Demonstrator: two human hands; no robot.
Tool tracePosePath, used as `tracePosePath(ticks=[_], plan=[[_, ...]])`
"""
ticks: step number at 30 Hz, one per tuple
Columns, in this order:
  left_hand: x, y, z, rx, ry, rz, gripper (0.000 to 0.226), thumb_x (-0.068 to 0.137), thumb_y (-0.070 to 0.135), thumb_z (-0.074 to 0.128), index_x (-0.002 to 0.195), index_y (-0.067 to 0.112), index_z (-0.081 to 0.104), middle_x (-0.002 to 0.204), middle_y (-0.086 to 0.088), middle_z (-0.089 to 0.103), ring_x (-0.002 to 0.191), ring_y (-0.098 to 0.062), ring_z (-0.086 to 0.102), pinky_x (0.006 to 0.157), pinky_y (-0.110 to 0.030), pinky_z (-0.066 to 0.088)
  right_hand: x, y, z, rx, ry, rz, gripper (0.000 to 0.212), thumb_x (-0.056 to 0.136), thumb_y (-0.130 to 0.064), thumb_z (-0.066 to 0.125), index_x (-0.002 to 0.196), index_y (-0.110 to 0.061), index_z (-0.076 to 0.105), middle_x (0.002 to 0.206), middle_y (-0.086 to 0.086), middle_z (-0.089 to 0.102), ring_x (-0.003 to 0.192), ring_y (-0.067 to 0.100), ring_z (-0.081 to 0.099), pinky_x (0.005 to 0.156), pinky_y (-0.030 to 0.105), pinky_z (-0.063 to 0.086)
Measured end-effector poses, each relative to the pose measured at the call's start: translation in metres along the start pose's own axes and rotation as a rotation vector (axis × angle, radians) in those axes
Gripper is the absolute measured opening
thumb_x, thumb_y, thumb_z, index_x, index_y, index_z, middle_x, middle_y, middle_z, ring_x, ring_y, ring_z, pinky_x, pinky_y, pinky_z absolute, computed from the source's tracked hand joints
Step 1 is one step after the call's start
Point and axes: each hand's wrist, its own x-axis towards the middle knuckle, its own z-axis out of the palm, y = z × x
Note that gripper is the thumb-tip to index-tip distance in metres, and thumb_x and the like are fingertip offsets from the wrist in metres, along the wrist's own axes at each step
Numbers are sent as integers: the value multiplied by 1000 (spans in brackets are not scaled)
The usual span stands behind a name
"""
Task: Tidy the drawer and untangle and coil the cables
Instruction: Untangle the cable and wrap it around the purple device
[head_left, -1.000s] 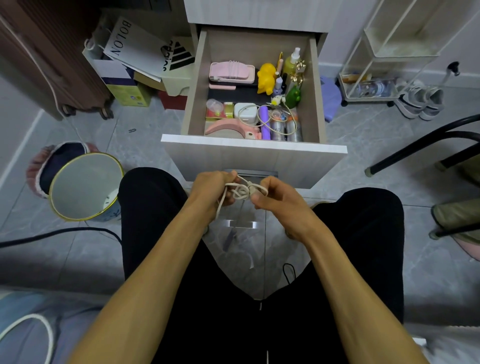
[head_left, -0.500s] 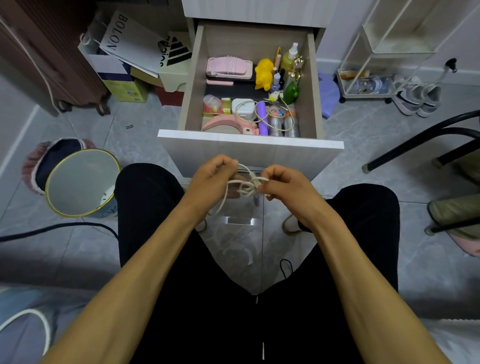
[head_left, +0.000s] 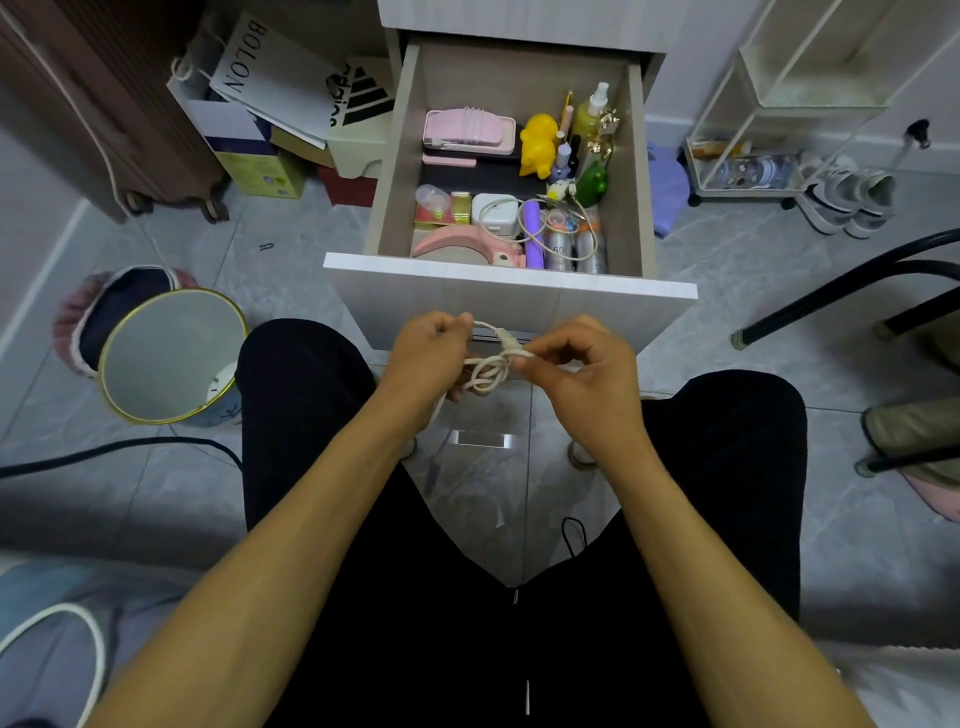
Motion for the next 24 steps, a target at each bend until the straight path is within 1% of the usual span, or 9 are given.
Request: tracePosePath(ticks=[3,4,7,11,14,17,20,22,24], plan=[[-5,-3,0,-180,30,-44,27,102,27,49,83,9,57,53,2,64,41,-8,57,37,-19,42,-6,0,6,-38,117,37,17,74,-10,82,72,-20,68,73,-3,63,68,7,58,65,15,46],[-6,-5,-1,-202,56,-43,27,101,28,50,83,9,57,56,1,65,42,-8,58,38,-19,42,-7,1,6,-20,85,94,16,76,-13,81,72,-20,66,74,-2,64,68,8,60,67,17,49],[-4,-12,-4,-213,120,-50,28,100,30,52,82,10,60,63,0,68,46,-7,59,39,-20,43,-4,3,4,-14,-202,246,15,86,-26,72,77,-16,65,75,2,68,69,17,62,67,29,53],[-6,-25,-1,47,228,167,27,100,29,52,85,8,60,68,-2,67,56,-14,64,45,-25,48,-3,2,6,-176,-367,171,25,92,-31,63,74,-14,55,72,-5,51,61,6,43,59,16,38],[-6,-27,-2,171,273,280,26,99,30,54,81,12,61,68,-1,64,63,-15,64,59,-29,53,-6,7,7,-299,-299,46,29,94,-34,60,71,-18,48,73,-5,47,65,9,43,61,21,38],[-3,-21,-3,-78,190,77,26,98,28,56,78,13,64,63,-2,65,58,-15,65,59,-31,58,-6,8,3,-240,-220,-88,25,91,-28,66,73,-22,49,74,-8,47,67,10,45,62,18,38],[3,-16,-2,-245,174,-118,25,97,23,58,78,9,66,59,-1,63,50,-12,63,53,-26,54,-5,2,1,-155,-315,-44,19,89,-21,68,78,-20,53,79,-7,51,71,9,48,67,16,42],[6,-15,-1,-271,151,-134,26,96,21,59,74,8,64,53,0,61,46,-12,60,52,-27,52,-6,3,-2,-120,-373,33,17,86,-15,71,80,-16,55,83,-2,54,73,12,51,69,20,46],[8,-16,1,-269,88,-103,25,97,20,58,75,7,63,50,0,60,46,-15,60,57,-33,56,-7,9,-5,-75,-310,95,20,84,-9,73,77,-15,55,80,2,58,70,15,54,65,24,46]])
